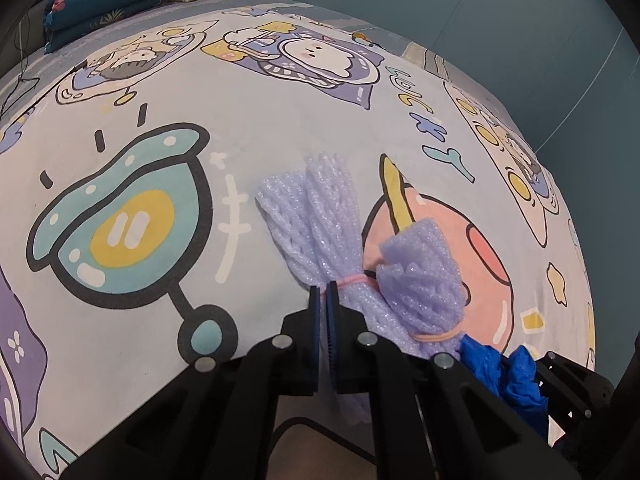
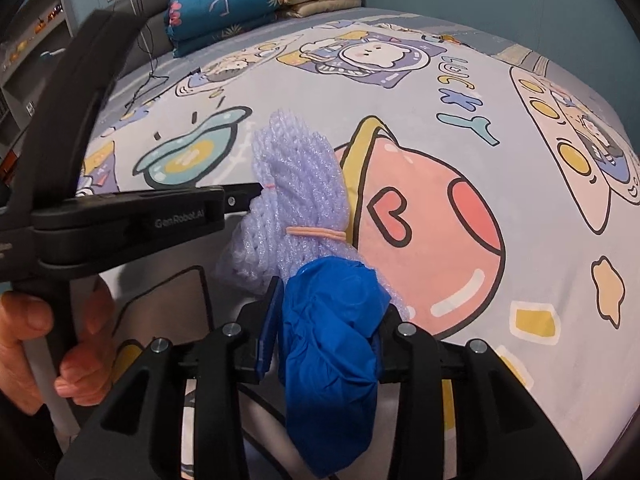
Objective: Collect trash
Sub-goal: 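Lift purple mesh net with left tool while right tool lifts blue glove, then carry mesh net and blue glove over the yellow bin with both tools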
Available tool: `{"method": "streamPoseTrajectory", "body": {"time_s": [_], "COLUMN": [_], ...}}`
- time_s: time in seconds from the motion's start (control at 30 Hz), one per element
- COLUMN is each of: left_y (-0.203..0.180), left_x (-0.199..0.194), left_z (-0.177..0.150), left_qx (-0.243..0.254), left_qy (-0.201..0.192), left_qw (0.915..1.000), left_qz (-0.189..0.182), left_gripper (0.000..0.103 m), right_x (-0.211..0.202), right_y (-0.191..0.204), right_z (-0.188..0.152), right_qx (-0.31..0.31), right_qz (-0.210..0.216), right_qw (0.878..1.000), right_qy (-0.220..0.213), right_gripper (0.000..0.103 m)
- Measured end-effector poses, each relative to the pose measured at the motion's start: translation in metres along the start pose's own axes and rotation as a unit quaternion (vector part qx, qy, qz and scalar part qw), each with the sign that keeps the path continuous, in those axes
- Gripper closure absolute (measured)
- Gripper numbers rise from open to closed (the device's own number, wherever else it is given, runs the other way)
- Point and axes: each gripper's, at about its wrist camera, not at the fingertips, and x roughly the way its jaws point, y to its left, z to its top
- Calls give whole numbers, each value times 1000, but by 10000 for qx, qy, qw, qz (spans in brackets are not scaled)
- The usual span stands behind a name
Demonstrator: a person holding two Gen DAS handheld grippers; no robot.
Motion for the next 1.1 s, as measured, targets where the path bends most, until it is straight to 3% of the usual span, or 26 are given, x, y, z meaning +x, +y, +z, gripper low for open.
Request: {"method": "streamPoseTrajectory", "body": {"time_s": [0.33,0.5,0.77,1.1], "left_y": [-2,1,-2,-32], "left_x": [-8,-35,-101,-217], "left_z": [0,5,0,-46], "left_qx": [76,79,207,604], "left_qy": [-265,-529,-1042,-1687], "left_qw": [9996,9986,9943,9836], "left_qz": [75,17,28,-178], "left_gripper": [102,102,102,102], "right_x": [-10,-33,-112,-253], "right_y": [-4,-19,-37,-41], "right_z": [1,3,-3,-49], "right_qx": [54,308,584,650], "right_qz": [-333,-446,-501,-390], "right_qw": [9993,9980,9933,9843], "right_qy": [-161,-340,-866,-1595], "right_gripper": [93,95,95,95]}}
